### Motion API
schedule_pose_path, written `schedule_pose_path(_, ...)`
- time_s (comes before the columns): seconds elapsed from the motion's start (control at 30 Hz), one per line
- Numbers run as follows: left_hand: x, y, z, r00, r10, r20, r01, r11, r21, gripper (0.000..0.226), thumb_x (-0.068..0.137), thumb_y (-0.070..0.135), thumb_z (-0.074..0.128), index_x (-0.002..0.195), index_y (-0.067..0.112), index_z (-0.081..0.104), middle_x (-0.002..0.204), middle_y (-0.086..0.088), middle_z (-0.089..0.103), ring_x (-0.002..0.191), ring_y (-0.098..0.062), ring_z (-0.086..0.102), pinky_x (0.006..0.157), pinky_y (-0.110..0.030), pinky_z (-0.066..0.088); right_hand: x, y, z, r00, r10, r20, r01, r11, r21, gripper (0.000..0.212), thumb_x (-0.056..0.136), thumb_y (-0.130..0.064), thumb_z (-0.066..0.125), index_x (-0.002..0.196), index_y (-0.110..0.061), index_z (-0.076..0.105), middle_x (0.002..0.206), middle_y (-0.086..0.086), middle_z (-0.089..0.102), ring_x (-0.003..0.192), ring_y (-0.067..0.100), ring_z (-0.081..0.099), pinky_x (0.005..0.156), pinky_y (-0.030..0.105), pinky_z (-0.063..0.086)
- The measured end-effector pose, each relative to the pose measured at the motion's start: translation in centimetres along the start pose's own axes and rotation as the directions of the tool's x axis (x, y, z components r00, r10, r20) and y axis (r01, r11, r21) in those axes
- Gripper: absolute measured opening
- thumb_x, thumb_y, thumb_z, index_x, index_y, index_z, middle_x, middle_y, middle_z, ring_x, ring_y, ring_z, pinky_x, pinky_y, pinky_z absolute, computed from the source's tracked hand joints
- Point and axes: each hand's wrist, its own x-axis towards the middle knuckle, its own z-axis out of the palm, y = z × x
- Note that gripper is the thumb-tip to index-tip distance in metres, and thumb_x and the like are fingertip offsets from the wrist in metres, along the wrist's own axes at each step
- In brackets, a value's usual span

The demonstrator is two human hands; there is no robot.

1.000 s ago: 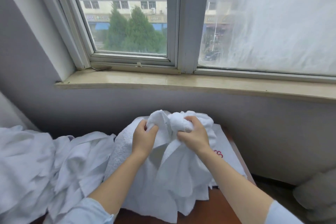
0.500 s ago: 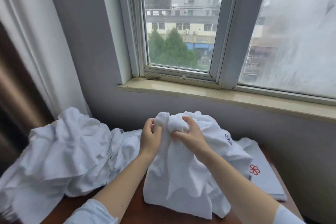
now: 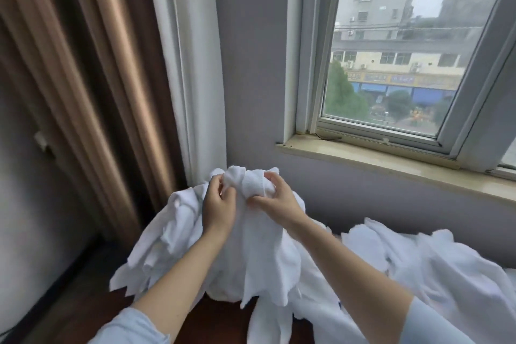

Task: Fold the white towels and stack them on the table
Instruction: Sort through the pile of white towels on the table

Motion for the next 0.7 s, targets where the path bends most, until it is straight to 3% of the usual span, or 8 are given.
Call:
schedule_pose_path(0.1,2.5,-1.2,-4.7,0.996,0.024,-0.080,-0.024,1.000,0.009,0.025,0.082,0.020,0.044,0.102,0.016,0.059,0.086,0.005,0.064,0.082,-0.015,0.056,0.072,-0.023,0.045,2.4,-1.5,4.9,0.996,-0.035,0.082,0.038,0.999,-0.027,0.043,0.079,-0.018,0.073,0.112,-0.032,0.050,0.096,-0.017,0.055,0.084,-0.007,0.056,0.062,0.009,0.044)
schedule_pose_path(0.23,5.6,-2.9,-9.7,0.981,0.059,-0.184,-0.055,0.998,0.024,0.025,0.090,0.017,0.046,0.110,0.022,0.059,0.098,0.014,0.065,0.091,-0.006,0.059,0.076,-0.023,0.044,5.9,-3.3,10.8,0.979,-0.141,0.150,0.151,0.987,-0.055,0.052,0.077,-0.013,0.073,0.125,-0.019,0.053,0.106,-0.009,0.054,0.102,0.017,0.058,0.083,0.038,0.055)
schedule_pose_path(0.3,7.3,-3.6,-11.3,0.963,0.075,-0.259,-0.071,0.997,0.023,0.024,0.095,0.011,0.046,0.112,0.022,0.059,0.096,0.020,0.063,0.090,-0.001,0.059,0.072,-0.019,0.043,7.6,-3.8,12.9,0.967,-0.196,0.165,0.210,0.975,-0.070,0.058,0.076,-0.015,0.074,0.129,-0.018,0.051,0.112,-0.007,0.053,0.104,0.014,0.057,0.080,0.032,0.053)
schedule_pose_path(0.4,9.8,-4.7,-12.5,0.939,0.098,-0.329,-0.084,0.995,0.056,0.027,0.097,0.012,0.045,0.119,0.020,0.057,0.095,0.024,0.061,0.086,0.005,0.058,0.069,-0.019,0.042,10.1,-3.7,14.5,0.951,-0.266,0.158,0.292,0.940,-0.176,0.062,0.075,-0.020,0.074,0.129,-0.024,0.043,0.103,-0.023,0.047,0.092,-0.012,0.052,0.062,0.007,0.040)
schedule_pose_path(0.47,11.0,-5.7,-12.6,0.943,0.114,-0.312,-0.084,0.990,0.109,0.033,0.097,0.013,0.044,0.126,0.026,0.051,0.105,0.026,0.060,0.086,0.008,0.056,0.067,-0.017,0.040,11.5,-2.8,14.9,0.960,-0.245,0.133,0.277,0.882,-0.381,0.066,0.079,-0.027,0.074,0.131,-0.024,0.033,0.103,-0.021,0.045,0.079,-0.004,0.053,0.052,0.017,0.037)
schedule_pose_path(0.53,11.8,-7.2,-12.4,0.975,0.121,-0.189,-0.082,0.976,0.201,0.042,0.096,0.012,0.043,0.135,0.030,0.044,0.126,0.021,0.055,0.102,0.004,0.053,0.073,-0.015,0.040,12.4,-1.4,15.0,0.980,-0.171,0.106,0.200,0.775,-0.599,0.073,0.081,-0.039,0.072,0.136,-0.020,0.028,0.118,-0.006,0.043,0.083,0.018,0.055,0.056,0.029,0.036)
schedule_pose_path(0.6,12.4,-9.7,-12.0,0.989,0.132,0.068,-0.148,0.922,0.358,0.051,0.096,0.013,0.050,0.144,0.027,0.040,0.150,0.010,0.042,0.131,-0.008,0.043,0.095,-0.016,0.037,13.0,0.8,15.3,0.985,-0.114,0.126,0.170,0.620,-0.766,0.075,0.083,-0.046,0.069,0.141,-0.021,0.028,0.141,0.003,0.031,0.110,0.030,0.051,0.070,0.032,0.039)
schedule_pose_path(0.7,12.6,-14.1,-11.2,0.920,-0.051,0.390,-0.211,0.773,0.599,0.071,0.095,0.034,0.057,0.155,0.036,0.019,0.165,0.005,0.006,0.151,-0.018,0.010,0.117,-0.031,0.021,13.3,5.1,15.7,0.969,0.034,0.244,0.192,0.516,-0.835,0.077,0.092,-0.041,0.058,0.153,-0.037,0.012,0.163,-0.001,-0.007,0.144,0.036,0.020,0.103,0.044,0.035)
